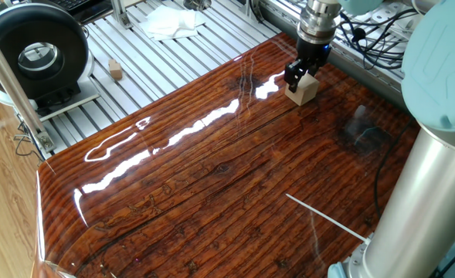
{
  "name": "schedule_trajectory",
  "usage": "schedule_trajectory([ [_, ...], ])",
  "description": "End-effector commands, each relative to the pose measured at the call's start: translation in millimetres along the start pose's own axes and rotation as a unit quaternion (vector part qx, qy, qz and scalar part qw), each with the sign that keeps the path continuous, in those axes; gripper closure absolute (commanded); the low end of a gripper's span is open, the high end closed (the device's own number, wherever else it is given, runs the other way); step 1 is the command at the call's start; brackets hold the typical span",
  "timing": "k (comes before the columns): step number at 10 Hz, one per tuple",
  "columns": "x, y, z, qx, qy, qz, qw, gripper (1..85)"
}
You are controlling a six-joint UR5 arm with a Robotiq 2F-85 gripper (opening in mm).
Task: Hold a small block with the gripper and sweep it from left to right on the table
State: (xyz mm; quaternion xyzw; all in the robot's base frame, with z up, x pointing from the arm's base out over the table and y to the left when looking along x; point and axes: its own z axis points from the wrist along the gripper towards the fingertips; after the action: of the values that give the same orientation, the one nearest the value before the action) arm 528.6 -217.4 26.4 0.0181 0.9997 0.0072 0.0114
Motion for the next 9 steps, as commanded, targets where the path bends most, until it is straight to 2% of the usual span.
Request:
schedule_trajectory([
  [1,-1.3,2.1,-0.6,-0.004,-0.004,0.005,1.0000,84.7],
  [4,-1.2,4.7,-4.3,-0.004,-0.002,0.007,1.0000,84.7],
  [9,-2.3,3.9,-0.9,-0.001,-0.003,0.006,1.0000,84.7],
])
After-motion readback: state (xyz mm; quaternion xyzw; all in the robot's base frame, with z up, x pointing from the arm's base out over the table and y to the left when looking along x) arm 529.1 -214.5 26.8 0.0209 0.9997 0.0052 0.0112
